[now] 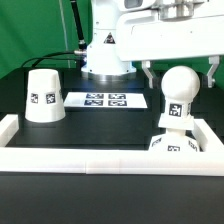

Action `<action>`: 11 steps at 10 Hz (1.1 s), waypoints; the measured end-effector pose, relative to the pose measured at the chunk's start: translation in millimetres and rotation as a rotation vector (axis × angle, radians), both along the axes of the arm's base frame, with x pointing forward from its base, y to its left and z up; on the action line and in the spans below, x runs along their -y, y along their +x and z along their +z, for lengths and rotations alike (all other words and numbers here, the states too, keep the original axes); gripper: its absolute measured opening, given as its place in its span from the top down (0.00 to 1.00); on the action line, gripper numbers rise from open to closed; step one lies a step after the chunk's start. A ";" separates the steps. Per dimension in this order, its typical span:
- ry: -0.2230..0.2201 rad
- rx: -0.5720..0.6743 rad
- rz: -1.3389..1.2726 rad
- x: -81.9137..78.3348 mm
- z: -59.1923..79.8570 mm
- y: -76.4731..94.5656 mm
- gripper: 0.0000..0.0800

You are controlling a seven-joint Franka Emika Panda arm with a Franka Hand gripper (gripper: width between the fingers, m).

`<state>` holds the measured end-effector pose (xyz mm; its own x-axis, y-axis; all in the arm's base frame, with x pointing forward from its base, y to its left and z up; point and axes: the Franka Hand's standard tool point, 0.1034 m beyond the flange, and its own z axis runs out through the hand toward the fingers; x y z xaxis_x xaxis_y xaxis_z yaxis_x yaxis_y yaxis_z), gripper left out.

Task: Assemble lamp

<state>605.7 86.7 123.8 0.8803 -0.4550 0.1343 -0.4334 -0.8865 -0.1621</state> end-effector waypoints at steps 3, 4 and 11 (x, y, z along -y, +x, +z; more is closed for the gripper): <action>-0.022 -0.004 0.150 12.5 25.5 -3.6 0.13; -0.031 -0.005 0.209 17.2 33.8 -4.4 0.13; -0.038 -0.039 0.325 31.6 35.3 -13.7 0.13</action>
Offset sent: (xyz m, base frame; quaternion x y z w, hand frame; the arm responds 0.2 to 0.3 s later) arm -0.0140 -0.0210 0.0348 -0.0069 -0.0438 -0.1504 0.9876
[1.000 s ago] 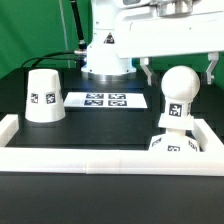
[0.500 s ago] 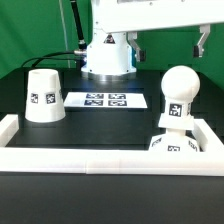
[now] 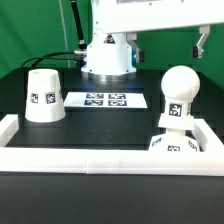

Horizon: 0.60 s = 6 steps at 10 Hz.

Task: Assemble lamp

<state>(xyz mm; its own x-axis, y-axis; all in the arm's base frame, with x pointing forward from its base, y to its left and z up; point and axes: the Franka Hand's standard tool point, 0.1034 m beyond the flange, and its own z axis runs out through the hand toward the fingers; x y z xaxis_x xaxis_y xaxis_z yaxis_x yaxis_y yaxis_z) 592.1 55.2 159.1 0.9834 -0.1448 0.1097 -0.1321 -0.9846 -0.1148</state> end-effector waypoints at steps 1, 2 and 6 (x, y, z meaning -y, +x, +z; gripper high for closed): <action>-0.001 -0.010 0.002 23.7 -1.8 -13.8 0.13; -0.004 -0.023 -0.019 43.1 -3.9 -25.6 0.13; 0.014 -0.034 -0.043 105.9 -14.2 -58.1 0.13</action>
Offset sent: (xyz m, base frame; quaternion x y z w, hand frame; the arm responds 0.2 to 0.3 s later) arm -0.0503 -0.0649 -0.0051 0.0175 0.0021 0.0081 0.9998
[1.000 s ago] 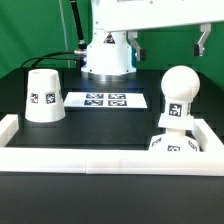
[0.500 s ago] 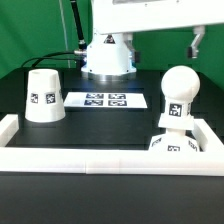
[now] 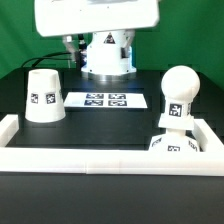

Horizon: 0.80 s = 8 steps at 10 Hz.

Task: Assemble lamp

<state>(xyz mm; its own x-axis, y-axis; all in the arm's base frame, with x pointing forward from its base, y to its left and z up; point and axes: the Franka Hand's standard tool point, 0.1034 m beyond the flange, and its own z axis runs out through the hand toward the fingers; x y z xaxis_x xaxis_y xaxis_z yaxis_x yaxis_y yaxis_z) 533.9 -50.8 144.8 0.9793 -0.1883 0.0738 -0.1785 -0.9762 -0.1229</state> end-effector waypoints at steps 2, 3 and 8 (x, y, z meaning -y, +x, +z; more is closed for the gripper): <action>0.000 0.000 0.006 -3.1 0.0 0.4 0.13; 0.000 0.000 0.005 -2.7 -0.2 0.3 0.13; 0.046 -0.167 -0.159 26.1 -7.5 -45.1 0.13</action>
Offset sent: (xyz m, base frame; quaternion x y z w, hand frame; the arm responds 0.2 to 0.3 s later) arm 0.0000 0.0000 0.0000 0.0000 0.0000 0.0000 1.0000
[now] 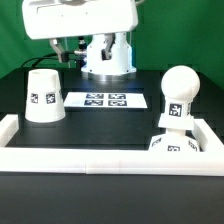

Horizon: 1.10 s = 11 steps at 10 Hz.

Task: Assemble lamp

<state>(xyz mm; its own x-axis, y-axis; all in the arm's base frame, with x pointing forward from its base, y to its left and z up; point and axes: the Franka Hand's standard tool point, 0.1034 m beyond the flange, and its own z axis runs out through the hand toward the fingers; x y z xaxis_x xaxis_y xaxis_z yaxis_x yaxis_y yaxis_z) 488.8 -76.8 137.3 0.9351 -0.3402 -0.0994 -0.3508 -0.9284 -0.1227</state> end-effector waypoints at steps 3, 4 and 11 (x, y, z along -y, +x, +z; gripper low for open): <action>0.005 -0.016 -0.048 9.1 1.0 -12.4 0.13; 0.005 -0.017 -0.046 8.6 0.3 -12.4 0.13; -0.043 0.019 0.049 38.7 -15.4 -32.6 0.13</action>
Offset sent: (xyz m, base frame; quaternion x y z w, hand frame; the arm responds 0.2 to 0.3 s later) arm 0.0000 0.0000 0.0000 0.0000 0.0000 0.0000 1.0000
